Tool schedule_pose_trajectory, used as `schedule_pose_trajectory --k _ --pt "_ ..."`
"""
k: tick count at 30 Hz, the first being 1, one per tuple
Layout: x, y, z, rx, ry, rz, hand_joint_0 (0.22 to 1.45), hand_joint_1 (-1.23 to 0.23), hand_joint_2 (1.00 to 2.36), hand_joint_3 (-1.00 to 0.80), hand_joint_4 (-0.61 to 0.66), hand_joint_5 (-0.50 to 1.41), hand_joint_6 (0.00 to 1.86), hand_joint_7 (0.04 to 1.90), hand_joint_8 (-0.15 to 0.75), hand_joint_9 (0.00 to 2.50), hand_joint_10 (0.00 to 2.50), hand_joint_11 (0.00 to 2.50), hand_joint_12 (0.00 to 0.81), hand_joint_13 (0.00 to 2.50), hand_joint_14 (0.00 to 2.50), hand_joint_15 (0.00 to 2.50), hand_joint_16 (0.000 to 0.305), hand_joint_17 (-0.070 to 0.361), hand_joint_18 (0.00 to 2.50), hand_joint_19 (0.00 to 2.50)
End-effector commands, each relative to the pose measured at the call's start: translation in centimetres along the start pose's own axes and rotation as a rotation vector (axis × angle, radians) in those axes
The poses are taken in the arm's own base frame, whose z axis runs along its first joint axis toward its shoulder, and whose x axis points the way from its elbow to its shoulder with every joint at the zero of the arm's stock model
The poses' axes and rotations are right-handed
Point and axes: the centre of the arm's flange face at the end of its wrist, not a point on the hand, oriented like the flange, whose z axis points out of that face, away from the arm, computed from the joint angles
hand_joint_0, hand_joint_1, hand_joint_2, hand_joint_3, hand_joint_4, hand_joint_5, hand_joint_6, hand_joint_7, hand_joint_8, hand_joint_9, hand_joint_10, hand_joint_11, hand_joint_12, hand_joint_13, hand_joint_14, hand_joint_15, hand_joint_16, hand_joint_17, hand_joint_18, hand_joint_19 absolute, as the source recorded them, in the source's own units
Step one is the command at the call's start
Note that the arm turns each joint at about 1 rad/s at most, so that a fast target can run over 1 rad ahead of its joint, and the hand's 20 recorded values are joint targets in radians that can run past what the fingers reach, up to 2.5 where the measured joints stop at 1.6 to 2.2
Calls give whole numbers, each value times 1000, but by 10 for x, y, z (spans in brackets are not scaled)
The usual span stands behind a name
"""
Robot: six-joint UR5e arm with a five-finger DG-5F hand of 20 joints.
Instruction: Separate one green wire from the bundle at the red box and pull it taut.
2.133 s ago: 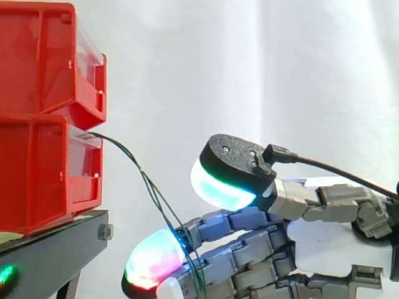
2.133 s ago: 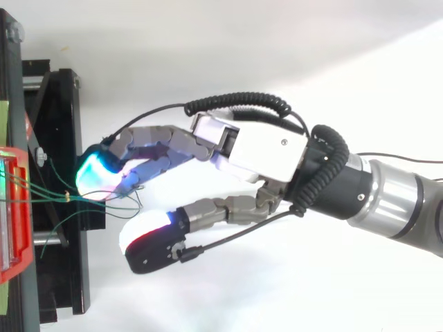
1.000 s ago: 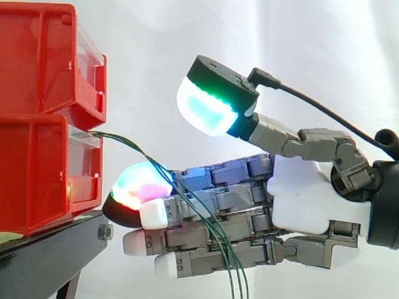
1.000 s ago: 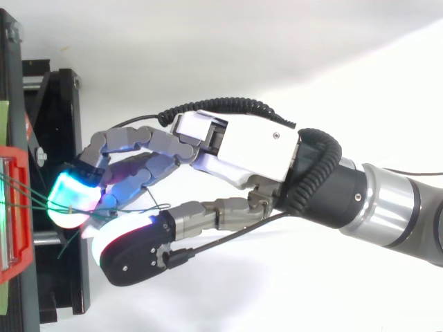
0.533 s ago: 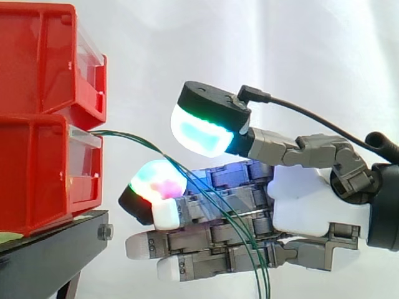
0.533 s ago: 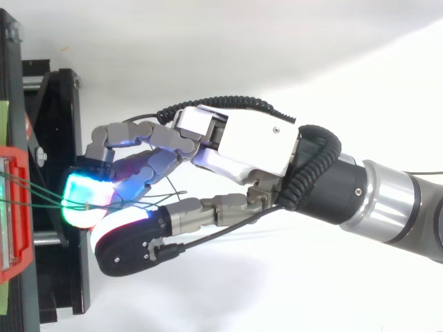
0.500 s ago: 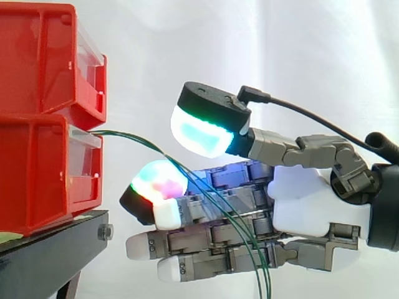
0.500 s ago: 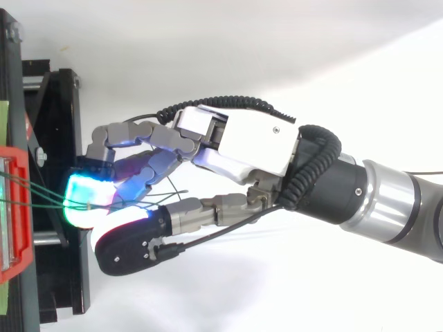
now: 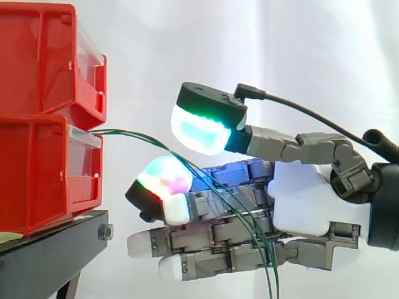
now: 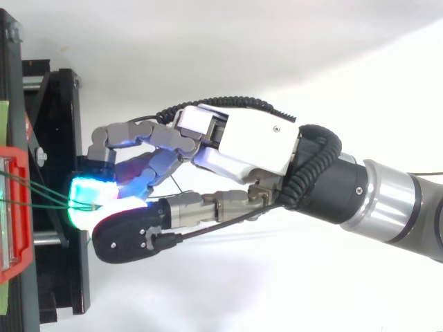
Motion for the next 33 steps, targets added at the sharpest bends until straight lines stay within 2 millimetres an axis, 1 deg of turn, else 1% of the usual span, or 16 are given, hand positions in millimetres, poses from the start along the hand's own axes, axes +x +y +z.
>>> schedule_pose_trajectory --k 1,2,3,5,6,7,8,10,15,17,20,21,24,28,29,33 --pt "0 0 0 0 -1 13 602 -566 1020 -225 190 -101 667 1378 313 1017 17 492 332 665 9 239 41 93 582 306" --pt "0 1 0 2 -1 15 599 -584 1020 -201 204 -106 684 1363 318 1011 16 502 334 665 9 244 42 94 583 305" --pt "0 1 0 2 -1 15 592 -591 1021 -174 213 -120 726 1295 318 1007 16 519 338 666 9 243 43 96 586 310" --pt "0 2 0 0 1 16 588 -616 1021 -162 220 -128 748 1273 320 1003 16 539 341 666 9 242 43 97 590 302" --pt "0 2 0 0 1 16 584 -646 1021 -157 230 -142 779 1227 324 994 18 551 345 667 9 253 43 97 592 308" --pt "1 3 1 -2 1 17 583 -659 1021 -153 237 -146 786 1225 323 989 17 563 346 668 10 259 44 98 593 303" --pt "1 3 1 -1 1 16 585 -718 1021 -145 232 -155 805 1231 324 989 19 573 349 670 10 259 44 98 594 310" --pt "2 10 2 3 3 17 583 -722 1021 -133 231 -162 822 1226 322 983 19 587 352 671 9 255 44 99 596 309" --pt "1 17 1 12 4 9 597 -762 1022 -122 193 -170 841 1213 321 951 20 610 359 670 10 268 45 100 599 320" --pt "0 23 1 12 3 9 609 -792 1023 -131 176 -175 849 1204 321 945 18 628 360 672 10 278 45 102 606 321" --pt "0 28 -1 24 5 8 633 -856 1023 -167 155 -179 853 1271 316 941 21 645 363 677 11 284 46 103 622 319" --pt "0 30 -3 36 5 1 642 -863 1021 -192 156 -182 868 1227 317 942 20 656 364 684 11 287 46 104 626 317" --pt "1 33 -6 52 8 -7 647 -879 1018 -266 179 -182 876 1188 311 956 19 674 361 689 11 286 46 104 636 324" --pt "0 33 -8 73 10 -19 632 -847 1009 -398 211 -169 871 1203 313 1008 19 676 358 703 13 294 46 104 650 339" --pt "1 32 -9 74 12 -20 612 -800 1005 -438 218 -165 866 1203 316 1019 22 672 357 710 11 294 46 104 656 348" --pt "0 33 -8 71 7 -19 584 -719 1002 -476 216 -157 853 1211 325 1054 21 672 362 733 12 303 47 105 672 370"
